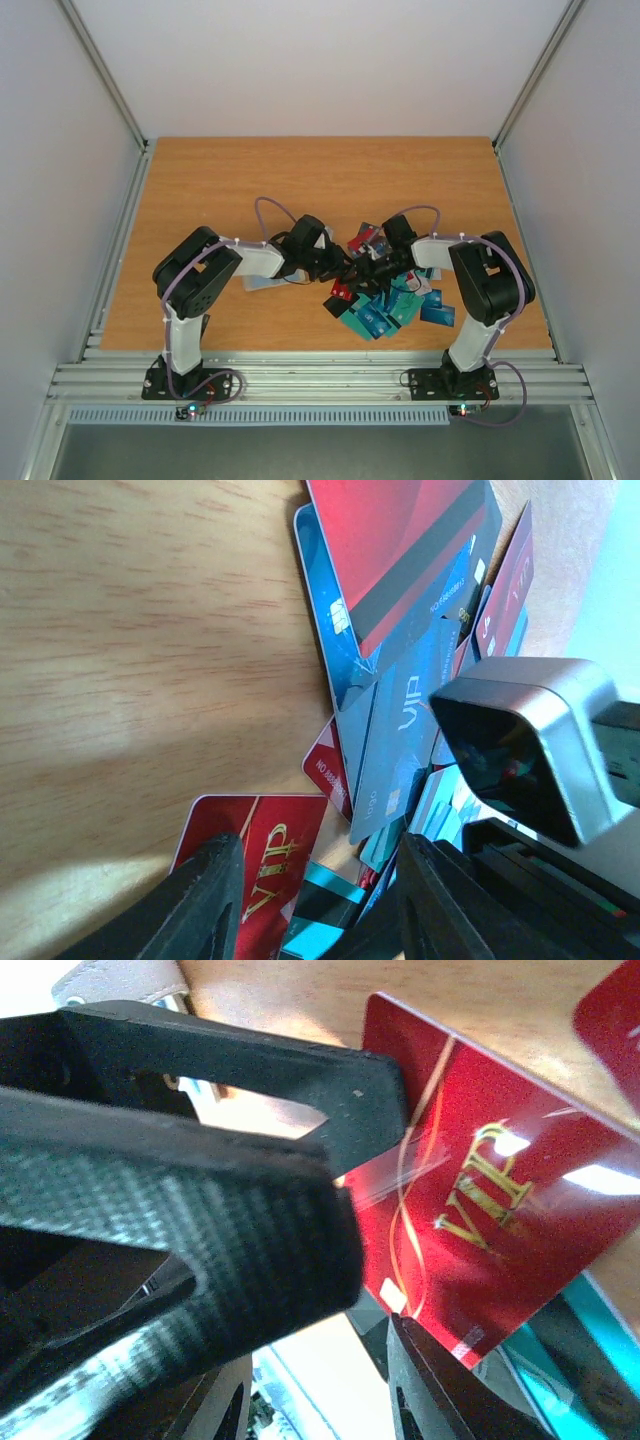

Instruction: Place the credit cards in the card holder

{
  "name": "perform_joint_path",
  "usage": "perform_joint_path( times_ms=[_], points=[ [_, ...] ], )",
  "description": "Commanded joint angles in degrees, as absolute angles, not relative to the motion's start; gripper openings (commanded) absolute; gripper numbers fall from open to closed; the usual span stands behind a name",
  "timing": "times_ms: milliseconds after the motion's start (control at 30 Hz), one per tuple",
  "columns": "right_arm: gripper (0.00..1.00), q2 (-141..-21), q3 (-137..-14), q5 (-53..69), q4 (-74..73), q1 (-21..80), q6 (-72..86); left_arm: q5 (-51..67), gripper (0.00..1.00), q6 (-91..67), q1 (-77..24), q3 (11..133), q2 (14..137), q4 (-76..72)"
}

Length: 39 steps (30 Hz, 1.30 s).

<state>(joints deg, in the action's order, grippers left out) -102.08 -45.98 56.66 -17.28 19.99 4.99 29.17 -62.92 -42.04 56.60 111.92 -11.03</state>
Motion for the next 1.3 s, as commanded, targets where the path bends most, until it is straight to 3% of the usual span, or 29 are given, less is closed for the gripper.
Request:
perform_joint_path(
  times_ms=[0,300,567,900,1267],
  points=[
    [0.38,-96.96,-45.74,58.95,-13.27,20.39,7.17,31.23,0.45,-61.95,-43.95,55.51,110.35,-11.11],
    [0.38,-83.86,-42.78,47.01,-29.16,20.3,3.08,27.07,0.45,-46.34,-44.28,60.39,103.2,9.01],
    [0.38,-76.61,-41.15,35.21,-36.82,20.3,3.7,20.42,0.47,-29.53,-50.25,70.94,110.86,25.17],
    [0.38,-71.75,-42.27,31.11,-41.66,20.19,3.77,5.94,0.49,-24.82,-57.65,73.85,116.45,36.35],
    [0.38,-70.27,-43.91,30.46,-43.33,20.26,4.36,-3.93,0.51,-28.12,-61.78,70.97,105.21,42.66]
  ],
)
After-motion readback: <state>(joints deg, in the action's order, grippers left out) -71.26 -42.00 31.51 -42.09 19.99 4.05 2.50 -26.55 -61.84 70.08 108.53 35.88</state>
